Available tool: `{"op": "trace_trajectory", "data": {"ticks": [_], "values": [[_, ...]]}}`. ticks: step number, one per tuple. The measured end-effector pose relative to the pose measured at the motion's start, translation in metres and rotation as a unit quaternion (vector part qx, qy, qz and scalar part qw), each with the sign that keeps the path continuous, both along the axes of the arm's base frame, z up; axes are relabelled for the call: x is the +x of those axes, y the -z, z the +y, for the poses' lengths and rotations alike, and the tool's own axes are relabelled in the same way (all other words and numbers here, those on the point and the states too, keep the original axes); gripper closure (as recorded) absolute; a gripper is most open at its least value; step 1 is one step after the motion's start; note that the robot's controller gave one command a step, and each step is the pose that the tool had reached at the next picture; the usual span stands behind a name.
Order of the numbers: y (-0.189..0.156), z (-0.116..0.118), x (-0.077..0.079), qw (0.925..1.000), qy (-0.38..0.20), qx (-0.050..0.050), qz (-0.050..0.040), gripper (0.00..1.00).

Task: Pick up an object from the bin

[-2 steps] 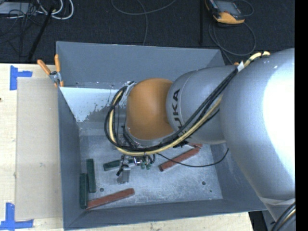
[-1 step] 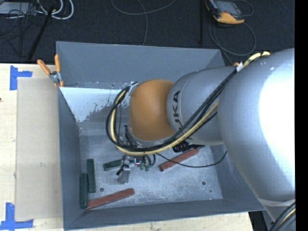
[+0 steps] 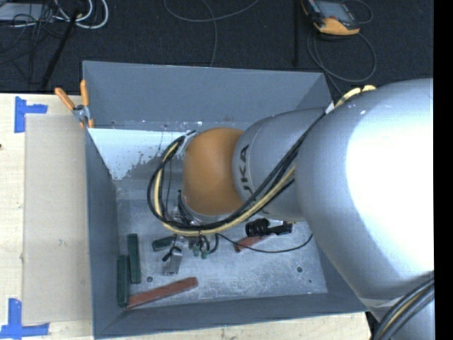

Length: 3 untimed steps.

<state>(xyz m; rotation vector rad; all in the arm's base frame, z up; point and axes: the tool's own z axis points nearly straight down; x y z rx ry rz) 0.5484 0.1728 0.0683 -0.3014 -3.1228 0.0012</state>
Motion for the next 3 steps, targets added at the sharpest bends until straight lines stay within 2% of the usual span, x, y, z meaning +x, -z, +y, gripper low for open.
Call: {"op": "trace_trajectory", "data": {"ticks": [1, 2, 3], "values": [[0.001, -0.001, 0.000, 1.0000, 0.001, 0.000, -0.0008, 0.00], [0.000, 0.000, 0.000, 1.0000, 0.001, 0.001, -0.0013, 1.00], [-0.011, -0.001, 0.000, 1.0000, 0.002, 0.001, -0.0021, 1.00]]}}
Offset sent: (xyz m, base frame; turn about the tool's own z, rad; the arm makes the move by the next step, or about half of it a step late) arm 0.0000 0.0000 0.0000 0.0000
